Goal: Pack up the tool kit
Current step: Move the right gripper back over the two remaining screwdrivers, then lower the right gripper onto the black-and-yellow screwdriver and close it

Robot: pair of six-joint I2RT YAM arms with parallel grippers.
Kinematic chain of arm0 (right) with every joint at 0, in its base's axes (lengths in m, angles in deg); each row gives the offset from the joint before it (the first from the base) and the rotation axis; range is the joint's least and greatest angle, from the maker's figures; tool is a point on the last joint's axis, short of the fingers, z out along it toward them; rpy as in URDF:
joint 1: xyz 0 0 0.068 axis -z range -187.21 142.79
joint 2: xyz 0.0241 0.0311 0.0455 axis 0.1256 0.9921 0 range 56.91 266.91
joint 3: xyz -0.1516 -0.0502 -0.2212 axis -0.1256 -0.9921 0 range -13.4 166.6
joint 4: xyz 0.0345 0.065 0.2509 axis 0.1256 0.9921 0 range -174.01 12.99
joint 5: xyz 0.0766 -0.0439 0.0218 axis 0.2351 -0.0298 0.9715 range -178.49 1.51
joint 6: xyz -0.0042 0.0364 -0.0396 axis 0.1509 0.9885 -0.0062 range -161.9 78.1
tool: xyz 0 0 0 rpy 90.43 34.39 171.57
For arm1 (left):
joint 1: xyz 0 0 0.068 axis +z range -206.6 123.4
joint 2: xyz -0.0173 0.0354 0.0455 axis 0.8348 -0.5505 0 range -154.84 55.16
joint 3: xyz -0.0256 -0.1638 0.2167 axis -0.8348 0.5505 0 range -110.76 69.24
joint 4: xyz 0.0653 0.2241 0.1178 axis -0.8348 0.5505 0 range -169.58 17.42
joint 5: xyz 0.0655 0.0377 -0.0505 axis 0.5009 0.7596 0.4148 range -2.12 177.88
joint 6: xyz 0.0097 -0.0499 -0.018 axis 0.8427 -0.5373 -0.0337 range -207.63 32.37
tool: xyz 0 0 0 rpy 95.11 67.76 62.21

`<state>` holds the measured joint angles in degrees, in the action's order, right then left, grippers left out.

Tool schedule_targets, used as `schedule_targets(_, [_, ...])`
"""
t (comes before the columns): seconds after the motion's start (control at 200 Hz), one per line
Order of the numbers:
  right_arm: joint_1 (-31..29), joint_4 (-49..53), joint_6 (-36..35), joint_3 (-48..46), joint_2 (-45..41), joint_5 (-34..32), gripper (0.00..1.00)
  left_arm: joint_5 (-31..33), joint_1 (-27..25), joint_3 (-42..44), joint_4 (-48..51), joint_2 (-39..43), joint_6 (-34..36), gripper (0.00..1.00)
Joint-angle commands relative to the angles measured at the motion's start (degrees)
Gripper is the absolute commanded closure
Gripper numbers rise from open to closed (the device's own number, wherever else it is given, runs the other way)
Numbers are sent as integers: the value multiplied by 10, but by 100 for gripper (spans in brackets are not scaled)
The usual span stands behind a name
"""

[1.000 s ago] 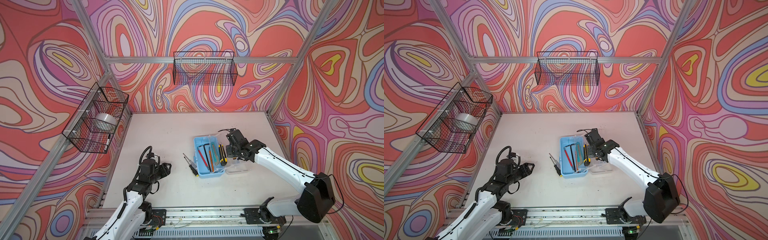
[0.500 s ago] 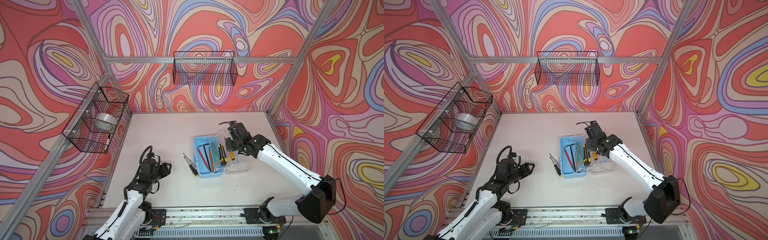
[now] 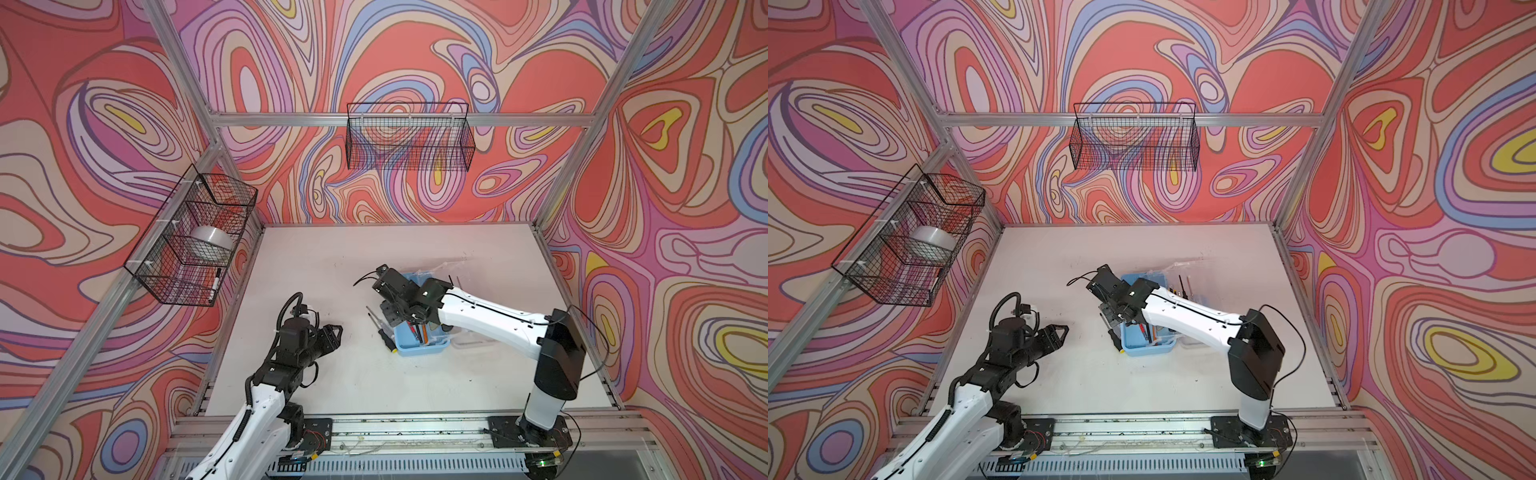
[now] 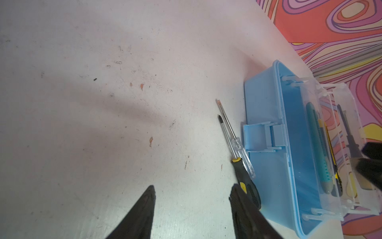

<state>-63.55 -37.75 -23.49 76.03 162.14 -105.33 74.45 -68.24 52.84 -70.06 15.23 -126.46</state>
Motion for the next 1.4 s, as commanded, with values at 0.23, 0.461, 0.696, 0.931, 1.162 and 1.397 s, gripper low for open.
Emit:
schedule_targets(0.23, [-15,-10,25,13,86,61,60,17,0,6,30,33,11,41])
schedule_targets(0.461, [-6,5,38,14,118,28,60,13,-1,5,25,23,13,41])
schedule_targets(0.696, [-4,-19,28,-8,93,65,63,16,-1,6,24,23,12,41])
schedule_targets(0.931, [-9,-12,25,7,116,96,63,12,0,-1,19,6,14,41])
schedule_targets(1.162, [-17,5,23,33,146,82,63,15,-1,2,13,4,14,41])
schedule_targets(1.397, [-18,19,21,54,168,76,65,13,-1,3,7,-3,15,41])
